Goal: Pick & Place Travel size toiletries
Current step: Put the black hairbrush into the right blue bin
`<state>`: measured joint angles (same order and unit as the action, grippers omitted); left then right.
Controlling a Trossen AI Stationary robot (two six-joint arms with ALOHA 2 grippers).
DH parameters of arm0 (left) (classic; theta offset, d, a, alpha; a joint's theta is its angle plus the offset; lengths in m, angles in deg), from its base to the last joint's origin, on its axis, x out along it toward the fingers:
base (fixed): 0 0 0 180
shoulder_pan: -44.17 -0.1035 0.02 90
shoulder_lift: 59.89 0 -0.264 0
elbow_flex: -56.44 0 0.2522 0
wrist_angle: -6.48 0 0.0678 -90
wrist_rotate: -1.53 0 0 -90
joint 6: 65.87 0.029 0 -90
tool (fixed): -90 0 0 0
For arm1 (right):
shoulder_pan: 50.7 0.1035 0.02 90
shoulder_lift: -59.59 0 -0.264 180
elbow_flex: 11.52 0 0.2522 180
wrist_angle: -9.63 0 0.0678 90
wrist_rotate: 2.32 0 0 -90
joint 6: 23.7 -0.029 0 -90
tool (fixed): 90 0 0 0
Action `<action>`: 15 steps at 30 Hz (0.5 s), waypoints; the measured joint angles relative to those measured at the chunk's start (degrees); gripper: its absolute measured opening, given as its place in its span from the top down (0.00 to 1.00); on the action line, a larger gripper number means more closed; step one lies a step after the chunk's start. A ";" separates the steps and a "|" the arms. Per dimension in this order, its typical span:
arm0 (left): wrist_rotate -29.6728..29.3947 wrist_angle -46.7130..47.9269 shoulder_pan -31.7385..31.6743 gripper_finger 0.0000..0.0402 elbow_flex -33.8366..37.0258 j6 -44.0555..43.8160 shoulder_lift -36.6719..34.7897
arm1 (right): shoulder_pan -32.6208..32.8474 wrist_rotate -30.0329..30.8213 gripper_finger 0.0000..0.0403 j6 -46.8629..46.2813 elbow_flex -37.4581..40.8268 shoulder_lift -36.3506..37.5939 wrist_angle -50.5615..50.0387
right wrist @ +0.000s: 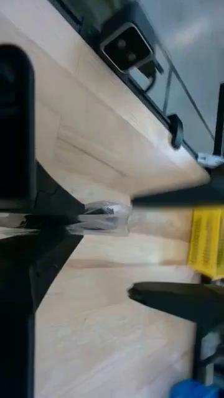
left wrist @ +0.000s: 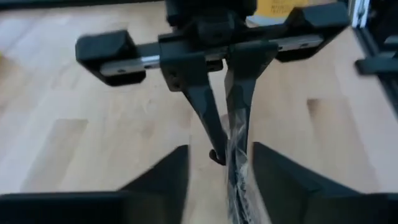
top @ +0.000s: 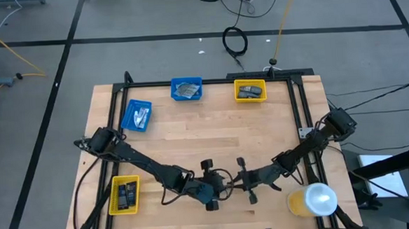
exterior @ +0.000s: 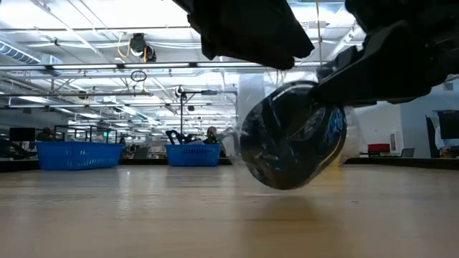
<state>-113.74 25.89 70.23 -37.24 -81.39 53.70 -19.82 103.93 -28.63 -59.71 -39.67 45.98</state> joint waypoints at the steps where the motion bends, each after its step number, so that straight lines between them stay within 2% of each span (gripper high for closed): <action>1: 0.20 0.46 -0.15 0.53 0.00 1.57 -0.26 | -0.38 0.07 0.95 -1.46 0.00 0.00 -0.29; 4: -0.49 2.19 -0.10 0.39 0.00 4.55 -1.75 | -2.16 0.43 0.92 -6.79 0.24 0.15 -0.21; 7: -7.39 6.68 1.98 0.30 -0.02 4.39 -3.37 | -3.65 3.40 0.94 -11.53 1.25 1.00 -0.15; 10: -19.68 11.22 5.65 0.27 -0.02 4.94 -3.68 | -4.47 7.54 0.96 -16.98 3.67 2.34 1.44; 12: -26.63 13.28 8.07 0.27 -0.02 6.63 -3.59 | -5.15 7.76 0.96 -20.97 6.07 3.10 6.42; 15: -29.28 13.20 10.29 0.27 -0.04 10.22 -2.09 | -6.08 7.14 0.94 -26.21 10.89 3.67 17.74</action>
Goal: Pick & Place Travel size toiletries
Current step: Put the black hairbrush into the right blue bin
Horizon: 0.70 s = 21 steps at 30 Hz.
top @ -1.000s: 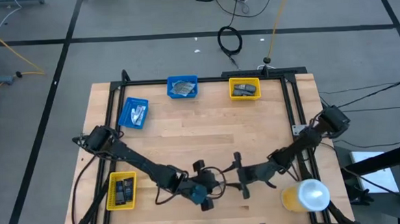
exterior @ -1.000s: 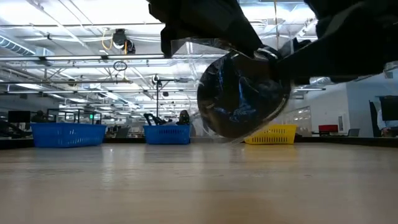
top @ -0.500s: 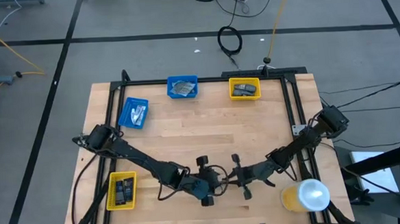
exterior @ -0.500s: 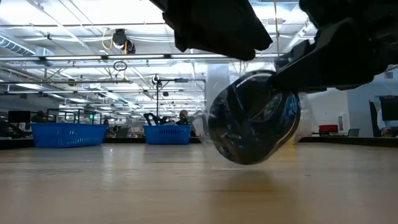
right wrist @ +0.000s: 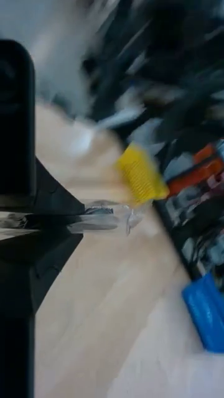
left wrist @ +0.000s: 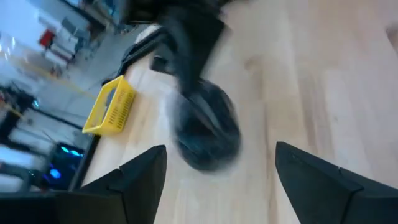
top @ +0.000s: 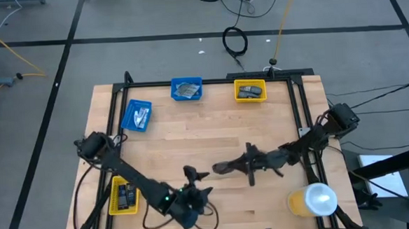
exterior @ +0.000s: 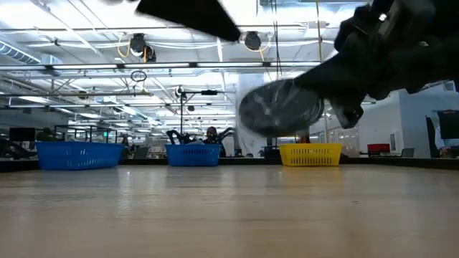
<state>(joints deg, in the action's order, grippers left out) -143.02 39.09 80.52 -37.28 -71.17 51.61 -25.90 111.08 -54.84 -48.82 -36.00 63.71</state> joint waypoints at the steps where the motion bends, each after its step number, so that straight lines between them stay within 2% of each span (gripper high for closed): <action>1: -0.14 -0.55 0.42 0.27 0.04 1.39 1.00 | -0.48 -1.17 0.93 -1.75 1.64 0.04 3.99; 5: 0.65 -8.39 0.33 0.27 0.04 10.09 5.45 | -2.31 -5.56 0.92 -6.57 6.42 0.11 16.33; 8: 1.95 -18.08 -0.78 0.27 0.04 23.37 9.52 | -2.65 -5.47 0.93 -7.00 7.97 0.07 18.55; 10: -0.01 -25.95 -1.49 0.27 0.06 33.19 12.16 | -2.67 -5.59 0.94 -6.93 7.99 0.07 18.67; 13: -6.51 -35.07 -2.23 0.27 0.06 47.88 14.98 | -2.67 -5.58 0.93 -6.73 8.06 0.04 18.67; 16: -9.83 -37.48 -3.44 0.27 0.05 59.59 16.86 | -2.67 -5.58 0.92 -7.05 8.06 0.04 18.84; 21: -12.22 -37.45 -6.48 0.27 0.06 66.40 17.79 | -2.65 -5.44 0.92 -7.40 8.06 0.04 18.91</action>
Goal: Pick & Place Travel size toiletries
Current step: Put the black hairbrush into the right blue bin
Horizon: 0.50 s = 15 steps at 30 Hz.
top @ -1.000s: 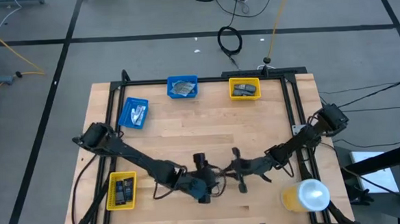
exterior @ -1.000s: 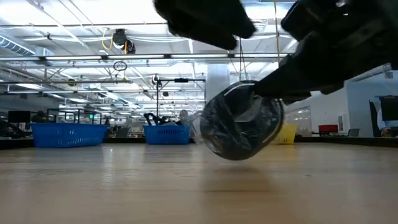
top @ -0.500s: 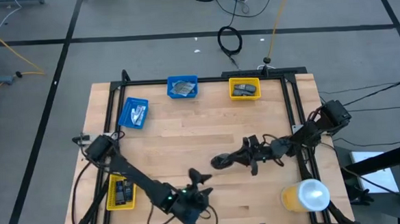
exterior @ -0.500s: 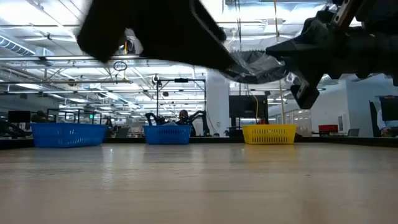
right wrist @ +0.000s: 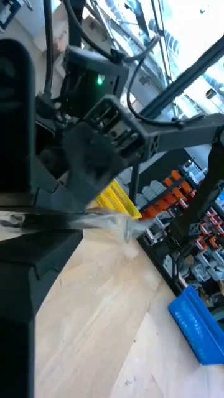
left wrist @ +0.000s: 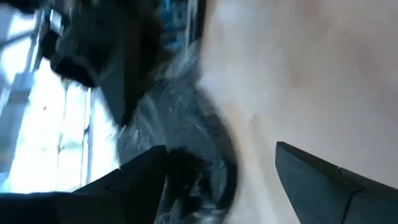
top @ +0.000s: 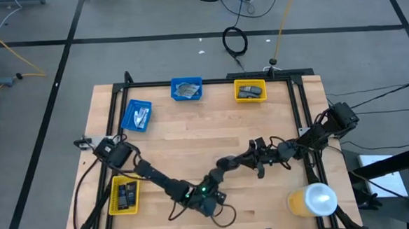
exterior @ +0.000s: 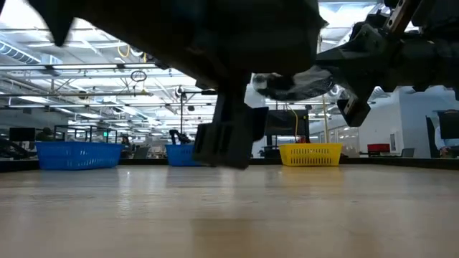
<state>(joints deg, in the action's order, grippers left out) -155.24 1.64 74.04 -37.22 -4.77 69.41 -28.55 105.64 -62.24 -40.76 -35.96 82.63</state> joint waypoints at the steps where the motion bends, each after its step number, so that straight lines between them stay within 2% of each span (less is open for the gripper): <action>1: -1.56 -0.12 -0.43 0.27 0.00 0.15 -0.02 | -0.02 0.01 0.92 -0.02 0.00 0.00 -0.04; 6: -13.24 -6.02 -1.27 0.27 0.00 -2.62 0.00 | -0.03 0.03 0.93 -0.02 0.00 0.00 0.03; 8: -15.96 -8.58 -1.38 0.27 -0.02 -4.79 -0.02 | 0.01 -0.24 0.92 -0.05 -0.02 0.00 0.03; 15: -14.54 -11.97 -1.31 0.27 0.00 -7.44 -0.02 | 0.02 -0.26 0.91 -0.48 -0.02 0.00 -0.04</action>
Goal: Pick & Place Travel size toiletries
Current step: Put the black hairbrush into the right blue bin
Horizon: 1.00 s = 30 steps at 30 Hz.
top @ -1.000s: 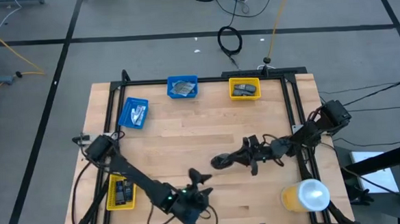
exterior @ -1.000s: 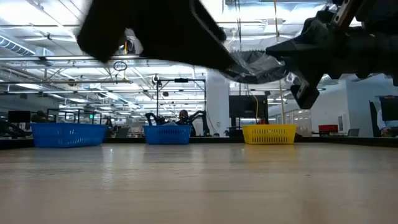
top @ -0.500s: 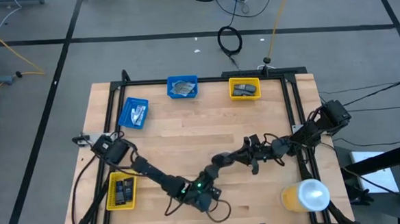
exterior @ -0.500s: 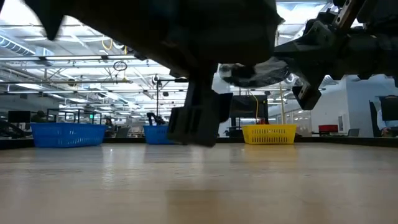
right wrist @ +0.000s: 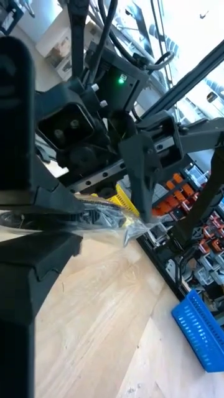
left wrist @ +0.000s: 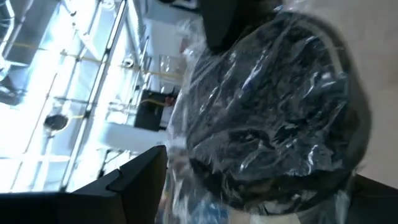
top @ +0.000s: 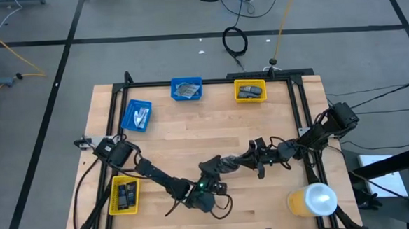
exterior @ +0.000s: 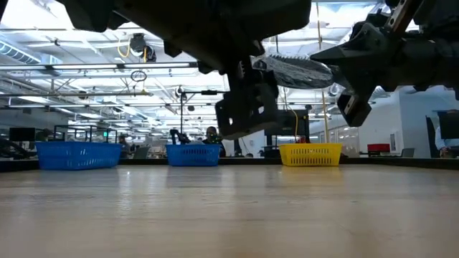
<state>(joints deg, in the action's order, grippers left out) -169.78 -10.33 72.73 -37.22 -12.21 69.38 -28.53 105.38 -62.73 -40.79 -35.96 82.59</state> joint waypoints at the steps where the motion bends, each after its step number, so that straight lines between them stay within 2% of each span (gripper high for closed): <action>1: 1.12 0.00 -0.02 0.27 0.00 -0.31 0.00 | 0.00 -0.01 0.91 0.00 0.00 0.00 0.02; 6: 7.15 -1.08 -0.02 0.27 0.00 -3.87 0.00 | 0.00 -0.01 0.91 0.11 -0.02 0.00 0.01; 13: 12.25 -1.07 0.95 0.27 0.00 2.63 0.00 | 0.00 0.02 0.90 0.11 -0.02 0.00 -0.22; 22: 12.73 -1.00 0.33 0.27 0.00 1.65 0.00 | 0.00 0.21 0.90 0.05 -0.02 0.00 -0.20; 25: 12.73 -0.98 0.33 0.33 0.00 1.58 0.00 | 0.00 0.21 0.90 0.07 -0.02 0.00 -0.20; 30: 12.73 -0.98 0.43 0.53 0.00 0.12 0.00 | -0.02 0.25 0.89 0.13 -0.04 0.00 -0.20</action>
<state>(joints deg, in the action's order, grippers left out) -157.05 -11.31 73.16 -37.22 -12.10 69.38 -28.55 105.63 -62.60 -40.83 -35.96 82.39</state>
